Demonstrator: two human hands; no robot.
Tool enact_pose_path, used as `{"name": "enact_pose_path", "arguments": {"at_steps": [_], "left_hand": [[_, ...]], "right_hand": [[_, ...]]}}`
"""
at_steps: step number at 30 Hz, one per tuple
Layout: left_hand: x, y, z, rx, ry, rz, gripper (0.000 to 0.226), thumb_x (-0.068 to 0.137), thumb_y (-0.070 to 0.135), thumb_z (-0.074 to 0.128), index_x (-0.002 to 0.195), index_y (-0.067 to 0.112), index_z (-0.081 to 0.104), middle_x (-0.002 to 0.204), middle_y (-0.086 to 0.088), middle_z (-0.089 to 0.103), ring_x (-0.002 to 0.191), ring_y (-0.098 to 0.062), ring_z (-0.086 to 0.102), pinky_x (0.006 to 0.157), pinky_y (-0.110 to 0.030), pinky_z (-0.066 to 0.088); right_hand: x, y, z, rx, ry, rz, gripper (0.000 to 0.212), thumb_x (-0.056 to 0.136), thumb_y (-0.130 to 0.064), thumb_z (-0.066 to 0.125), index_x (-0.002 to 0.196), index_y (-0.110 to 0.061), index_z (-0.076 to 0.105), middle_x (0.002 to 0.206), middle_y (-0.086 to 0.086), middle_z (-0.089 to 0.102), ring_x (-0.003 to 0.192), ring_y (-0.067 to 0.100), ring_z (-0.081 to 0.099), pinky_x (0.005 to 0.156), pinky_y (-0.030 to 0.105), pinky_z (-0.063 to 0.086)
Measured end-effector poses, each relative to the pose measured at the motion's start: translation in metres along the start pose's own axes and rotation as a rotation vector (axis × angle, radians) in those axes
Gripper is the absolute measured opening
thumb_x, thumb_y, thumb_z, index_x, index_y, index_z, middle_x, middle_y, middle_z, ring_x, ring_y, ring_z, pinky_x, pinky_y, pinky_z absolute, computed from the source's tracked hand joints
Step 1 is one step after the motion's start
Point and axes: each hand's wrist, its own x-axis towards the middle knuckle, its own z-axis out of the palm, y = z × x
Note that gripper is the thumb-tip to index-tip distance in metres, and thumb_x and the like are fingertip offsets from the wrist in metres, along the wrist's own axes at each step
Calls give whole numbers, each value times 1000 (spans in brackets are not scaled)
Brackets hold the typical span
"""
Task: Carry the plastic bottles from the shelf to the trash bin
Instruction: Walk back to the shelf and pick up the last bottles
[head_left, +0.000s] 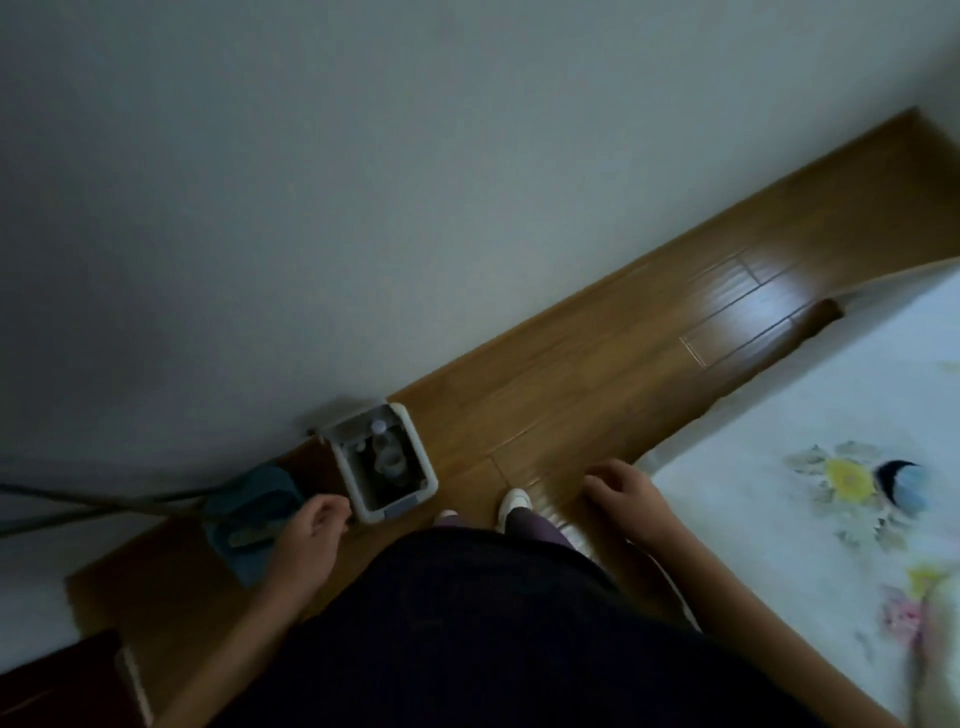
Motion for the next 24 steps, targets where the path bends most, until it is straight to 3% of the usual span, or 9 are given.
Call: {"name": "enact_pose_path", "arguments": {"at_steps": [3,6,10,12,15,20,24], "left_hand": [[20,26,6,32,-70,10,20,102,31,49,92,24,66,97,0,71,93,-20,68,81,-42,53],[43,61,21,52,-129,28,22,102,28,52,89,19,68,95,-5,73,91,-26,69,72,-36,50],[77,119,49,167,-204,119,22,101,24,53,89,17,69,94,-4,74,86,-23,70,72,-36,49],[102,143,66,236,-226,128,22,101,24,53,88,16,69,92,-7,74,83,-24,69,78,-42,54],[139,171,90,312,-235,96,21,100,29,54,90,18,68,92,-7,74,83,-27,71,79,-51,58],[153,236,128,316,-197,77,22,101,21,53,89,11,68,90,-15,74,78,-31,69,66,-35,51],[165,293,166,307,-188,120,22,99,15,55,81,11,68,83,-15,73,72,-31,66,64,-33,46]], "right_hand": [[-13,23,-2,163,92,64,28,97,-33,57,118,-16,65,108,1,70,95,12,67,84,31,55],[-25,49,-1,318,186,174,25,96,-28,59,116,-15,65,105,2,70,94,15,67,91,40,56],[-27,83,-18,414,253,304,20,95,-25,61,112,-15,63,102,4,68,93,16,65,84,34,53],[-20,103,-31,445,277,359,21,95,-27,61,112,-15,64,104,5,69,93,16,65,78,30,50],[-1,128,-49,459,253,443,22,95,-31,59,110,-17,67,105,2,70,91,12,64,74,28,49],[48,138,-97,507,137,562,20,96,-26,57,103,-10,67,94,7,70,86,20,68,82,36,58],[94,131,-162,505,123,459,22,96,-25,56,106,-8,66,95,8,70,83,20,67,77,33,54]]}}
